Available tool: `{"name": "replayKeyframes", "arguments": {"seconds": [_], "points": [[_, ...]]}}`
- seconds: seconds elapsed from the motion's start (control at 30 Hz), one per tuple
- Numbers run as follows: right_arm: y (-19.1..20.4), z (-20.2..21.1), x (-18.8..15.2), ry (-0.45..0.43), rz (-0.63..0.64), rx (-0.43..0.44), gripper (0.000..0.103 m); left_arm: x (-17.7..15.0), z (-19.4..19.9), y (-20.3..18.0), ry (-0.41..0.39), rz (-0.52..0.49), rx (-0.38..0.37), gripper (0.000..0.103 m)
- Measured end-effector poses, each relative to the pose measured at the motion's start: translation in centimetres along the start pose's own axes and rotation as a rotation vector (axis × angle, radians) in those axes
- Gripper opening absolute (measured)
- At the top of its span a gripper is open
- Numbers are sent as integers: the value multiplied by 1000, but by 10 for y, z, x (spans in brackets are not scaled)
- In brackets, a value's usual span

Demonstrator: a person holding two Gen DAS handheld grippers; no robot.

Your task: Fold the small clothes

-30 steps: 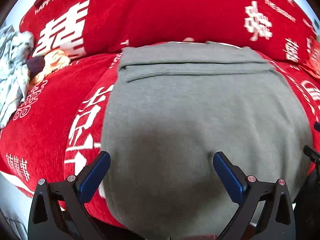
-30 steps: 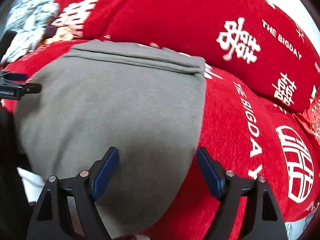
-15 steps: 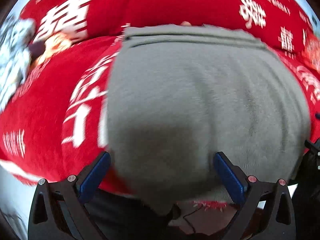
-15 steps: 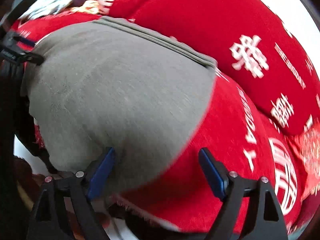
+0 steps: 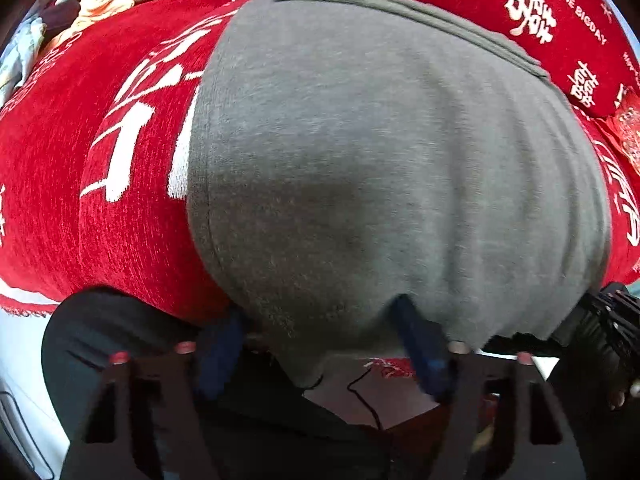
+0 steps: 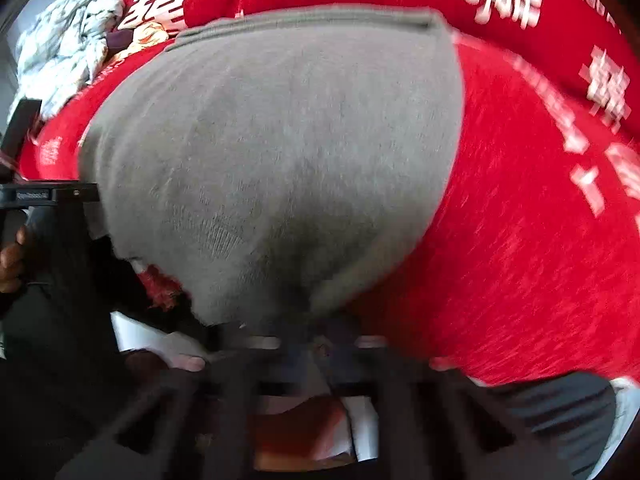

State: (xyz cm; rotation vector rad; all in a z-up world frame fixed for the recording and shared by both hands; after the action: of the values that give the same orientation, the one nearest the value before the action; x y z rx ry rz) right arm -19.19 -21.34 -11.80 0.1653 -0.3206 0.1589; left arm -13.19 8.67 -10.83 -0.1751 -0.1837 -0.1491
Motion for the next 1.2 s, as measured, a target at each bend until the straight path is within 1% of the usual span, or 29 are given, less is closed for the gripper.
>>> {"name": "replayKeyframes", "arguments": {"seconds": [0.03,0.07,0.1,0.13,0.23,0.27,0.3,0.37,0.43,0.47,0.53,0.57,0.67,0.7,0.73,0.77,0.8,0.83,0.87,0.93,0.97,1.0,1.13,1.2], "points": [[-2,2,0,-5,-12,29,6,-1,2,-1,-1,4,-10,35],[-5,9,1,-24,-27,79,6,-4,5,-2,6,18,-38,20],[-5,16,1,-45,-36,118,6,-5,10,-4,-1,31,-61,12],[-7,27,4,-79,-46,172,6,-5,17,-5,-26,42,-84,12],[-17,57,18,-163,-79,260,6,4,40,-14,-96,37,-121,12],[-20,64,23,-188,-87,275,6,13,53,-20,-146,28,-147,12],[-25,72,31,-220,-99,287,6,25,62,-17,-173,20,-157,12],[-32,83,49,-271,-122,286,6,51,75,-24,-227,15,-161,12],[-39,86,69,-312,-145,270,6,74,77,-26,-250,23,-163,12],[-44,81,80,-318,-165,267,6,83,75,-23,-246,32,-168,12],[-53,72,95,-315,-194,244,6,102,60,-17,-209,68,-206,12],[-54,66,101,-311,-202,228,6,112,51,-15,-189,89,-237,12],[-58,50,108,-253,-229,220,7,111,54,-5,-177,128,-307,18],[-59,50,110,-255,-233,221,8,107,57,-3,-174,130,-334,34],[-58,51,109,-259,-234,226,9,102,59,-3,-176,128,-349,70],[-58,51,109,-257,-234,234,10,96,63,-1,-186,131,-354,90],[-59,52,108,-256,-232,246,14,90,68,3,-219,148,-333,103],[-58,55,105,-258,-233,253,20,82,75,6,-258,154,-305,103],[-58,55,103,-260,-233,253,24,76,77,6,-265,140,-289,103],[-54,61,95,-273,-232,250,47,66,77,9,-255,143,-295,103],[-52,63,92,-282,-228,254,52,60,75,8,-246,145,-307,103],[-48,67,87,-292,-220,252,56,57,73,6,-235,146,-314,103],[-40,67,76,-287,-208,238,56,37,57,-13,-200,120,-294,103],[-41,62,73,-273,-214,247,56,31,49,-17,-176,117,-299,103]]}}
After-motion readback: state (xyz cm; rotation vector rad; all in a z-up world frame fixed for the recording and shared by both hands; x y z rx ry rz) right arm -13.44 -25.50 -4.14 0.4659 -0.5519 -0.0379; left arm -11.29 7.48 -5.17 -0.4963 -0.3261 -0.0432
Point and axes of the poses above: each gripper's, at about its wrist camera, not at the fingertips, and z roughly against the way its jaws point, y to its left, x to its top, the point moved 7 cm from there along -z, roughly the way its jaws point, and after that the axes turned 9 degrees about y, right-handed, at the moved point
